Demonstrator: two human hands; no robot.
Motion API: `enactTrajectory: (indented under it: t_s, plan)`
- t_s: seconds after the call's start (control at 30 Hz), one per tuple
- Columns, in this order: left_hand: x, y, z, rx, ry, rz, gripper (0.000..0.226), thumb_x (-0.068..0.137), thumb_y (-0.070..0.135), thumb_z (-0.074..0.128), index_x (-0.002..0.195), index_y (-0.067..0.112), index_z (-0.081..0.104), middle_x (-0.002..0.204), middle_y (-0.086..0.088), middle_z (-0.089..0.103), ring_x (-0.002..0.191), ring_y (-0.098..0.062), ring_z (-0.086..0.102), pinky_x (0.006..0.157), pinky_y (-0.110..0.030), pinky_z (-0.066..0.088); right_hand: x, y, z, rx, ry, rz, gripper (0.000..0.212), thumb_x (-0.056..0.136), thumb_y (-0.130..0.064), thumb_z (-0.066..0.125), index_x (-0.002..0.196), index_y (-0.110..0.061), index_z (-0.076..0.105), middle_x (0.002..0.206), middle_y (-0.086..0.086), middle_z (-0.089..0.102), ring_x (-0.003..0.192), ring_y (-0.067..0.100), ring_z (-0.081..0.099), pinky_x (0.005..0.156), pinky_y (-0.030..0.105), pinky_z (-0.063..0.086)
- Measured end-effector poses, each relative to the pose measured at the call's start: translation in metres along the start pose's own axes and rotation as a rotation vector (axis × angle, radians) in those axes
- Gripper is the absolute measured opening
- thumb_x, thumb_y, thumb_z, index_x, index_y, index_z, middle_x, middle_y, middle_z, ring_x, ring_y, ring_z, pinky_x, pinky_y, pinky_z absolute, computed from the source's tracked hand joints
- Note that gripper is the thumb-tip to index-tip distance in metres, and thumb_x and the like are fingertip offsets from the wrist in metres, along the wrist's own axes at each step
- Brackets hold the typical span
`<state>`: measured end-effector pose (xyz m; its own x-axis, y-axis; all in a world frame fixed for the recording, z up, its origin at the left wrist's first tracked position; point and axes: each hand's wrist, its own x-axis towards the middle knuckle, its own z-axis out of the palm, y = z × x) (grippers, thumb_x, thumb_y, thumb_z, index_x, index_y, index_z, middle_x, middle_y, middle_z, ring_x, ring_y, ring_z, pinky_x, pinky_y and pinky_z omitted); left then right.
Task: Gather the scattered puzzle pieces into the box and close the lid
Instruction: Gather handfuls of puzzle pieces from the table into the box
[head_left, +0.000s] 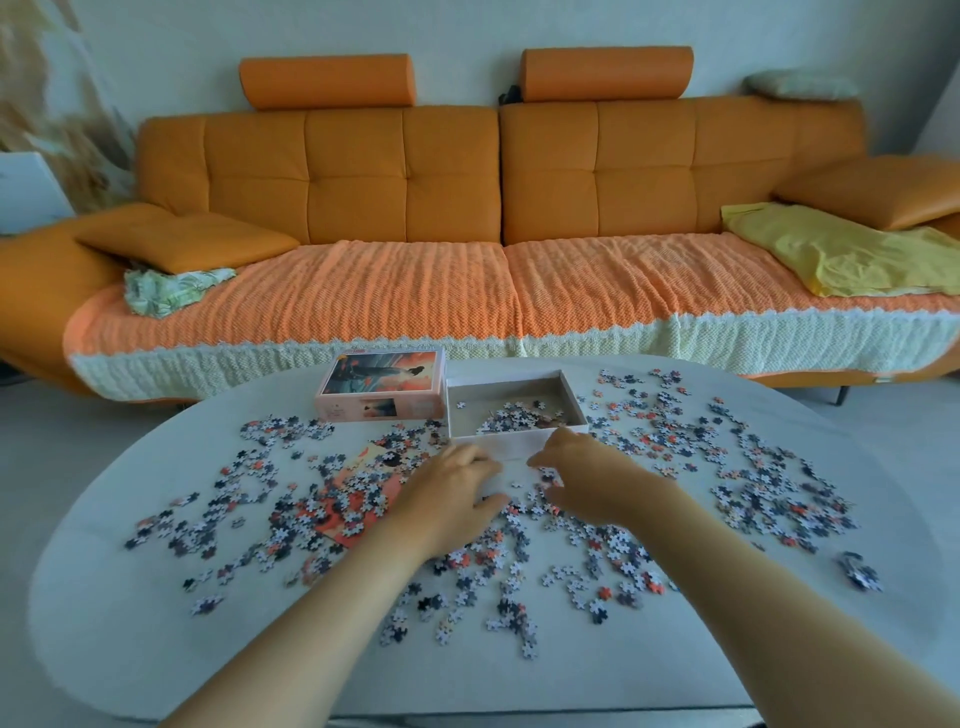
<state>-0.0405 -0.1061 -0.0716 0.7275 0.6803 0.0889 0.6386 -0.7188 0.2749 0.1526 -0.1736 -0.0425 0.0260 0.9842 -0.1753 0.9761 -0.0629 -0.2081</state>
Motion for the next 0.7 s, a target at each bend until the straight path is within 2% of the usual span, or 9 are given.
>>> enactTrajectory:
  t_s: [0.13, 0.27, 0.37, 0.47, 0.53, 0.57, 0.63, 0.7]
  plan:
    - [-0.016, 0.011, 0.005, 0.04, -0.131, -0.05, 0.067, 0.093, 0.064, 0.036, 0.15, 0.028, 0.031, 0.154, 0.008, 0.026, 0.142, -0.012, 0.018, 0.115, -0.037, 0.021, -0.01, -0.004, 0.014, -0.074, -0.036, 0.0, 0.043, 0.094, -0.021, 0.047, 0.137, -0.028, 0.047, 0.136, 0.003, 0.04, 0.125, 0.023, 0.037, 0.103, 0.044, 0.041]
    - [-0.021, 0.018, 0.003, -0.06, -0.141, -0.019, 0.07, 0.09, 0.061, 0.049, 0.149, 0.029, 0.03, 0.147, 0.012, 0.033, 0.137, -0.01, 0.027, 0.111, -0.037, 0.031, -0.022, -0.007, 0.011, 0.118, -0.058, -0.047, 0.045, 0.092, -0.011, 0.046, 0.128, -0.034, 0.058, 0.13, -0.003, 0.047, 0.117, 0.017, 0.046, 0.1, 0.034, 0.042]
    - [-0.023, 0.016, -0.002, -0.022, -0.164, -0.007, 0.075, 0.087, 0.064, 0.051, 0.15, 0.032, 0.026, 0.15, 0.012, 0.027, 0.14, -0.013, 0.023, 0.114, -0.04, 0.025, -0.031, -0.007, -0.001, 0.219, -0.009, -0.03, 0.042, 0.092, -0.025, 0.053, 0.133, -0.036, 0.054, 0.135, -0.005, 0.046, 0.113, 0.014, 0.05, 0.099, 0.031, 0.042]
    - [-0.025, 0.008, -0.005, 0.135, -0.261, -0.048, 0.091, 0.08, 0.077, 0.043, 0.153, 0.032, 0.013, 0.153, 0.011, 0.015, 0.142, -0.019, 0.011, 0.116, -0.047, 0.012, -0.037, 0.0, -0.008, 0.096, -0.065, 0.093, 0.069, 0.083, -0.049, 0.065, 0.145, -0.031, 0.04, 0.146, 0.004, 0.033, 0.13, 0.025, 0.042, 0.107, 0.042, 0.039]
    - [-0.028, 0.005, -0.005, 0.178, -0.301, -0.051, 0.092, 0.079, 0.076, 0.045, 0.153, 0.032, 0.013, 0.149, 0.009, 0.018, 0.139, -0.02, 0.014, 0.114, -0.046, 0.016, -0.039, -0.001, -0.005, 0.012, -0.15, 0.168, 0.084, 0.075, -0.06, 0.07, 0.145, -0.025, 0.039, 0.147, 0.009, 0.03, 0.133, 0.031, 0.038, 0.109, 0.047, 0.037]
    - [-0.029, 0.005, -0.005, 0.173, -0.294, -0.045, 0.088, 0.081, 0.073, 0.047, 0.153, 0.032, 0.015, 0.146, 0.008, 0.021, 0.137, -0.019, 0.017, 0.112, -0.044, 0.019, -0.038, -0.004, -0.001, 0.006, -0.164, 0.168, 0.084, 0.072, -0.061, 0.072, 0.142, -0.022, 0.043, 0.143, 0.009, 0.032, 0.13, 0.031, 0.041, 0.108, 0.047, 0.038]
    - [-0.031, 0.009, -0.006, 0.114, -0.259, -0.038, 0.081, 0.085, 0.065, 0.051, 0.152, 0.031, 0.022, 0.142, 0.007, 0.026, 0.134, -0.017, 0.021, 0.11, -0.041, 0.023, -0.033, -0.011, 0.007, 0.058, -0.147, 0.118, 0.076, 0.074, -0.053, 0.075, 0.137, -0.021, 0.048, 0.134, 0.007, 0.038, 0.121, 0.028, 0.046, 0.106, 0.043, 0.042]
    - [-0.03, 0.012, -0.006, 0.041, -0.235, -0.042, 0.078, 0.086, 0.059, 0.056, 0.151, 0.03, 0.026, 0.139, 0.007, 0.03, 0.133, -0.015, 0.024, 0.108, -0.038, 0.026, -0.028, -0.019, 0.01, 0.133, -0.119, 0.052, 0.066, 0.078, -0.04, 0.076, 0.137, -0.026, 0.049, 0.129, 0.004, 0.04, 0.11, 0.022, 0.05, 0.096, 0.032, 0.047]
